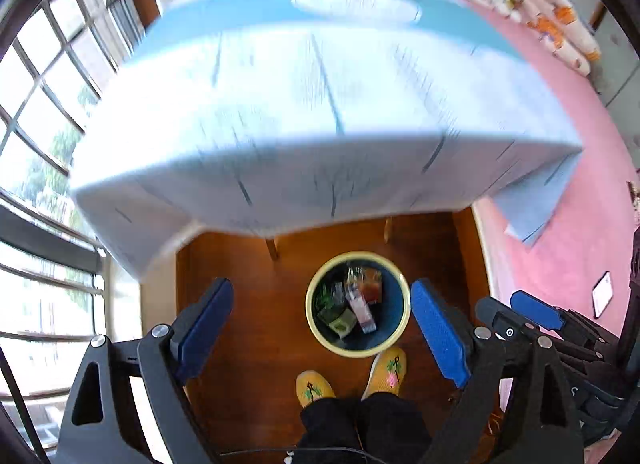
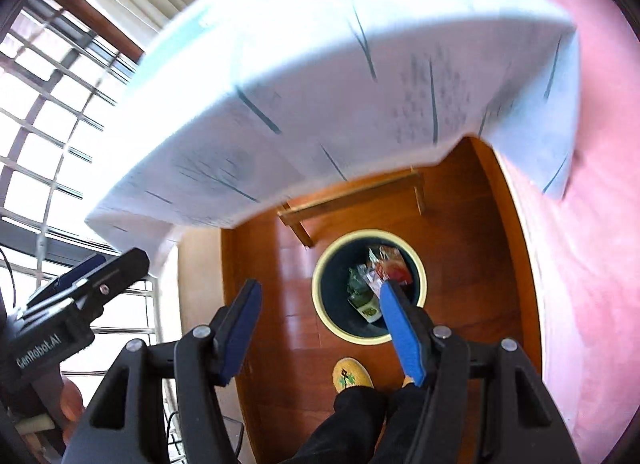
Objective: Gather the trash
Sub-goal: 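Raise both tools back toward the table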
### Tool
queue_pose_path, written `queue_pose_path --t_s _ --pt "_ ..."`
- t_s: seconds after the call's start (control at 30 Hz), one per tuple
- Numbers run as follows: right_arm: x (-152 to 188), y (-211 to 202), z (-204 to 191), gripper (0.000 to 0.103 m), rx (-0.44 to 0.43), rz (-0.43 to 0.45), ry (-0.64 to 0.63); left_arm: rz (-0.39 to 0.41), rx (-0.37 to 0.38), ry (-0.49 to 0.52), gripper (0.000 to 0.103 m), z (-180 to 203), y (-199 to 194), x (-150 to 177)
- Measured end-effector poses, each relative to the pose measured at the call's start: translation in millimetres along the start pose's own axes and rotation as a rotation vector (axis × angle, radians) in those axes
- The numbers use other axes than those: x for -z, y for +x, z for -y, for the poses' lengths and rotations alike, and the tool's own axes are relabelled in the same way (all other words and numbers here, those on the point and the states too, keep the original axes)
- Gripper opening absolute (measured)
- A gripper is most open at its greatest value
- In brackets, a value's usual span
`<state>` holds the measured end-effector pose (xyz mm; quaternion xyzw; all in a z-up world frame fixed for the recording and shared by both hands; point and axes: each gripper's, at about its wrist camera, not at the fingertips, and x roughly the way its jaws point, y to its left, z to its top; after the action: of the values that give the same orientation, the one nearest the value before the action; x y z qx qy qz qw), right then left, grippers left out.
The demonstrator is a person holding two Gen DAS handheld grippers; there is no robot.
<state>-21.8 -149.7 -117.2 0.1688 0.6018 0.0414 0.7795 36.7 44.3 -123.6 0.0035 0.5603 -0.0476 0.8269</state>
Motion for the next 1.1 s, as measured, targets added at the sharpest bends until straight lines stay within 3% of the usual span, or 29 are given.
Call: queue_pose_path --t_s 0.27,0.63,0.87,1.1 --pt "-28 -75 -39 0.062 0.001 0.155 -0.061 0.19 0.001 0.032 0.089 -13 -87 -41" --pt "-92 -141 -79 0.062 0.002 0.359 -0.152 0.352 0.039 0.038 0.089 -23 -148 -100" --pt "-145 -146 -86 0.062 0.003 0.414 -0.189 0.412 0.03 0.052 0.089 -12 -153 -150" --pt "-238 -110 -72 0.062 -0.015 0.414 -0.268 0.366 -0.007 0.025 0.09 4 -102 -222"
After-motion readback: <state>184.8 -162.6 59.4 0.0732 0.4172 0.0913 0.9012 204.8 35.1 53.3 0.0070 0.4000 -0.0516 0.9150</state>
